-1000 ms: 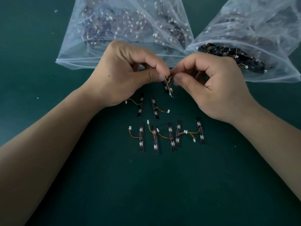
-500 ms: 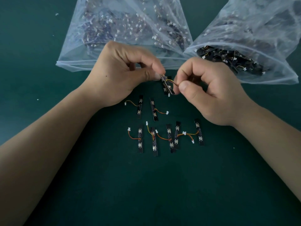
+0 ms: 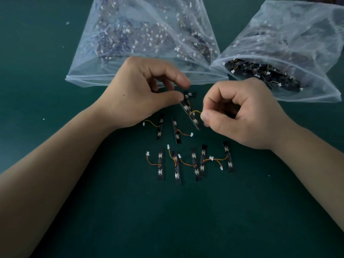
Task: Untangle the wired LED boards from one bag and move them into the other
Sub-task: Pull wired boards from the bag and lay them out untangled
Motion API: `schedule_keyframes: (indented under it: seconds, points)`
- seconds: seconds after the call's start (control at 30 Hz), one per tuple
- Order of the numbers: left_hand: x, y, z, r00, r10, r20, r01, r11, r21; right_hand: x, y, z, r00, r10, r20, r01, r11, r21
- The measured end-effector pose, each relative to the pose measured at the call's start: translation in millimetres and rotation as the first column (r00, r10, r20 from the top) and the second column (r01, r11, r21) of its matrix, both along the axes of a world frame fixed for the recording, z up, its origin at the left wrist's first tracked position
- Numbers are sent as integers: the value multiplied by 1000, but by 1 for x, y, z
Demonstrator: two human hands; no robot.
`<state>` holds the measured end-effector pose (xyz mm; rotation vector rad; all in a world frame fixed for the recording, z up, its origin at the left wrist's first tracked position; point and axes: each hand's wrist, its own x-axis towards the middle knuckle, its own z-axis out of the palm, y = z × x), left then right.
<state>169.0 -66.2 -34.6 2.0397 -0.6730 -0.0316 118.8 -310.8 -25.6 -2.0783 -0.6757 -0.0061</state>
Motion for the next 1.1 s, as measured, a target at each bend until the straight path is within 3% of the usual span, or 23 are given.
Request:
schedule_keyframes:
  seconds: [0.4,0.57,1.1]
  points:
    - [-1,0,3,1000,7,-27,-6,1000,28,5,-9,3,995,95,31,-84,961,-262]
    - [-2,0,2,1000,6,-31,-6,1000,19,4,-5,3,998,48,39,-33,948,-318]
    - [-4,-2,4,998,11,-58,-8,999,46,1,1,1,999,-19,51,34,949,-312]
